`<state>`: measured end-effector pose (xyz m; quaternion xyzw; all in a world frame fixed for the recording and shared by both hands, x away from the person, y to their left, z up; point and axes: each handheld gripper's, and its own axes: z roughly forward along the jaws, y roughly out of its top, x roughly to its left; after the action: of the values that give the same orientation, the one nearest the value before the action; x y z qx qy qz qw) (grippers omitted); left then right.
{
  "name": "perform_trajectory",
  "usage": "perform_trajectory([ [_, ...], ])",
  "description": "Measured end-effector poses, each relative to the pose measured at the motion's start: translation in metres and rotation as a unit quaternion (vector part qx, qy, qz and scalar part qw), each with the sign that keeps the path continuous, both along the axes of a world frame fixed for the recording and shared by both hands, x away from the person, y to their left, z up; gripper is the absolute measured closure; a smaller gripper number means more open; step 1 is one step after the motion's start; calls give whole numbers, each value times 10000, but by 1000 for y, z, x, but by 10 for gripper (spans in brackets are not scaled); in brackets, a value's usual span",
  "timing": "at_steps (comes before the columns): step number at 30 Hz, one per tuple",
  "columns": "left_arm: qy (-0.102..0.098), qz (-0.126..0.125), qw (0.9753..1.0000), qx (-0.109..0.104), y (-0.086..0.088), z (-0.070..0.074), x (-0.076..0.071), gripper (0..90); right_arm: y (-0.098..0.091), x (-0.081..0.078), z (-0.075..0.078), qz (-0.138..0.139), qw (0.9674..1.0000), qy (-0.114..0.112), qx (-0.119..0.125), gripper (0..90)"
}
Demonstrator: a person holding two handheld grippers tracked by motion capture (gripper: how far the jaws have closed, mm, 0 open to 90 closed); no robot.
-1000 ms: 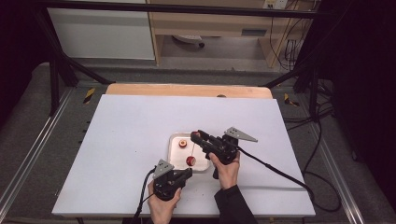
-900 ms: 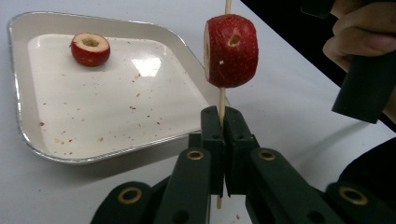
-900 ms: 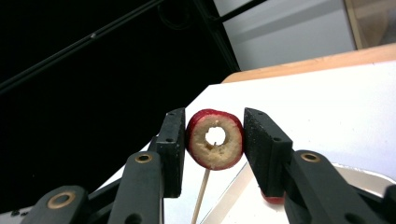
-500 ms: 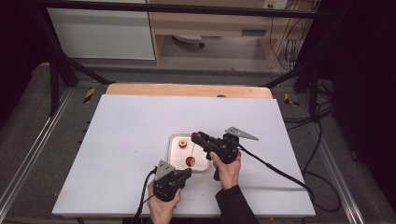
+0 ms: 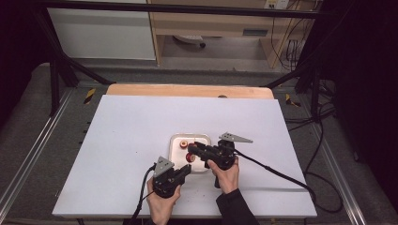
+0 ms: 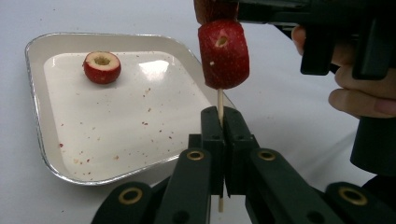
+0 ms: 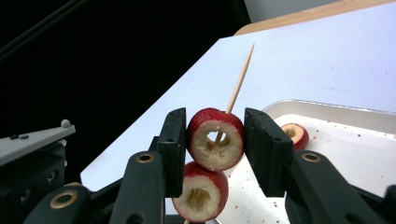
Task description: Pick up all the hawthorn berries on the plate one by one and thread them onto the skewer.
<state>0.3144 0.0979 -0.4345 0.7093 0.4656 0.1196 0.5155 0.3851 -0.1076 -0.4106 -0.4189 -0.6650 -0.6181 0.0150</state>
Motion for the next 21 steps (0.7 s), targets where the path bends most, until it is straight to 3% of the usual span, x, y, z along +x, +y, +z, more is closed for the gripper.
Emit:
perform_trajectory([
  [7,-79,-68,9999,122,2,-2,0,884,-1,-1,1,24,9999,-68,-96,595],
  [11,-143,-41,9993,351,10,-4,-1,883,-5,0,5,34,9996,-184,-225,449],
  [16,-157,-49,9981,601,23,-6,-2,883,-12,3,10,29,9974,-237,-685,286],
  [21,-186,-89,9969,755,34,-4,-4,882,-16,10,9,170,9920,-243,-1224,166],
])
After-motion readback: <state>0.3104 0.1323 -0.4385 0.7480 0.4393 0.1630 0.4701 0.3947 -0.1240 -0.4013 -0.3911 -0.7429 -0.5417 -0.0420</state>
